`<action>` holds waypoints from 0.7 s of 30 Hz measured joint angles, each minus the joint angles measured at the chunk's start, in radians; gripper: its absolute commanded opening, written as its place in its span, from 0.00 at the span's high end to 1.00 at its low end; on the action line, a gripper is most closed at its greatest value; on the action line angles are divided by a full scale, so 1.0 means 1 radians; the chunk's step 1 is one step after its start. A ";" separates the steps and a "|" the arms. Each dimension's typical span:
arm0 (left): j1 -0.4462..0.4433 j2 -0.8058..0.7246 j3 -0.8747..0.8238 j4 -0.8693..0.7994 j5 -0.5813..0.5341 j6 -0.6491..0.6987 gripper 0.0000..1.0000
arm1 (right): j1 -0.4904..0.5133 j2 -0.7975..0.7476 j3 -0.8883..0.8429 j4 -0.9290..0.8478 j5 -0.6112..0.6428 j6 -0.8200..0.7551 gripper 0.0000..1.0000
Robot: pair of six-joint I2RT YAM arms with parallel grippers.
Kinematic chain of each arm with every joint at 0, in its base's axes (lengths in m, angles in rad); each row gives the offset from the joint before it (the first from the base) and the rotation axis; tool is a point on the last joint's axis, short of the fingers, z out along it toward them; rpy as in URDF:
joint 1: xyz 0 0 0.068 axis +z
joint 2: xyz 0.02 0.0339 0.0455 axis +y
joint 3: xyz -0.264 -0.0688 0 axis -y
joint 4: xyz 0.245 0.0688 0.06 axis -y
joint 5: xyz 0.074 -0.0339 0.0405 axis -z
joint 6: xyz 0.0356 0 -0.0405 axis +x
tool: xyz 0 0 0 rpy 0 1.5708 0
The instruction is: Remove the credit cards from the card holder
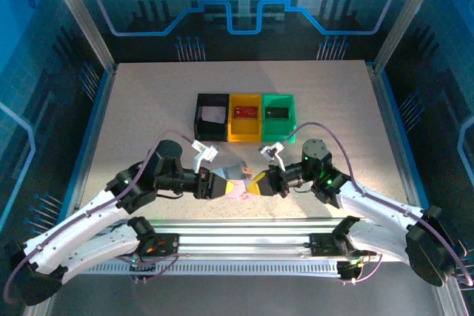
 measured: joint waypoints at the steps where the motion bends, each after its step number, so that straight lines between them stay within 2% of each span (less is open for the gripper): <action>1: 0.000 0.000 -0.005 0.012 0.003 -0.005 0.66 | 0.000 0.003 0.000 0.005 0.000 0.001 1.00; 5: 0.000 0.000 -0.018 0.039 0.013 -0.021 0.75 | 0.000 0.016 0.000 0.032 0.000 0.011 1.00; 10: 0.000 0.000 -0.028 0.061 0.028 -0.039 0.97 | 0.000 0.029 0.000 0.060 0.000 0.031 1.00; 13: 0.000 -0.005 -0.028 0.063 0.034 -0.029 1.00 | 0.000 0.036 0.000 0.070 0.000 0.038 0.99; 16: 0.003 -0.006 -0.025 0.051 0.025 -0.018 1.00 | -0.001 0.037 0.000 0.069 0.000 0.038 0.87; 18: 0.008 -0.003 -0.005 0.010 0.003 0.003 1.00 | -0.005 0.032 0.002 0.043 0.008 0.027 0.68; 21: 0.052 0.018 0.064 -0.082 -0.046 0.045 1.00 | -0.027 -0.010 0.012 -0.068 0.058 -0.033 0.46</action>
